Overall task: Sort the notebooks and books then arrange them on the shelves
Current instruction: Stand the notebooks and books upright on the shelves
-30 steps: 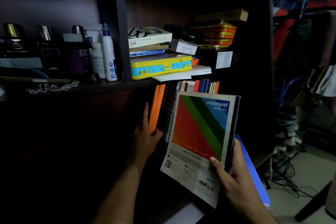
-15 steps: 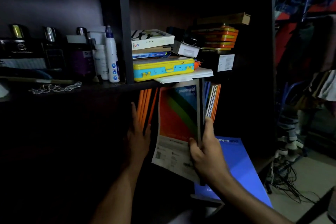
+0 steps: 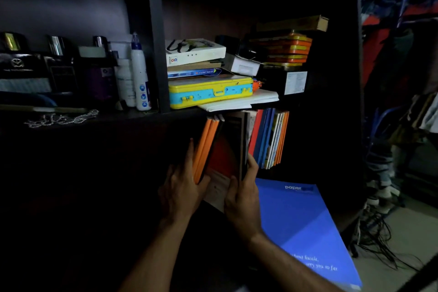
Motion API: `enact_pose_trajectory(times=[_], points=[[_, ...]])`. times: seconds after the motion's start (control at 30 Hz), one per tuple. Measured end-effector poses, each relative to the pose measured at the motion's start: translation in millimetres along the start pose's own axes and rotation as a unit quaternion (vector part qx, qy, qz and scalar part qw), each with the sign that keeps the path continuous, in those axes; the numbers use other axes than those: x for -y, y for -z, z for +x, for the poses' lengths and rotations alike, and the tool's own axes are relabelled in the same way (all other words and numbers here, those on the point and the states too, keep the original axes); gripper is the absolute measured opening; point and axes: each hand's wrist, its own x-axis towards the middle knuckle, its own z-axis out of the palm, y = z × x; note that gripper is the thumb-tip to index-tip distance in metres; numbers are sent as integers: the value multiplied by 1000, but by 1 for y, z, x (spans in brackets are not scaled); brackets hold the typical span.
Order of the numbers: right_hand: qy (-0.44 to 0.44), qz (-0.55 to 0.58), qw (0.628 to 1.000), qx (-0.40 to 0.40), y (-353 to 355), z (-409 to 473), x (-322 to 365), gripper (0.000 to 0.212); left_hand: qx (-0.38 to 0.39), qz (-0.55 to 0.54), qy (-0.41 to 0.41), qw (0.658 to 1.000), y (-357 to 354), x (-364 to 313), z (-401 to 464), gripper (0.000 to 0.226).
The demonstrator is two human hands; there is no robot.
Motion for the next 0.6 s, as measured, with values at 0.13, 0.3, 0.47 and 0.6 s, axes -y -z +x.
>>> enact_pose_trajectory(times=[0.13,0.3,0.47,0.6], points=[[-8,57,998,-17,-11,-4,-2,55,2,-4,-42,999,-7,-9,-1,96],[25,-42,993,106,-10,5,-7,45,3,-48,-30,998,-11,-11,-2,86],[-97,-87,951,281,4,32,-2,42,1,-104,9,995,-12,-10,-4,88],[-78,-59,957,272,4,41,3,26,-8,-158,35,987,-13,-8,-5,90]])
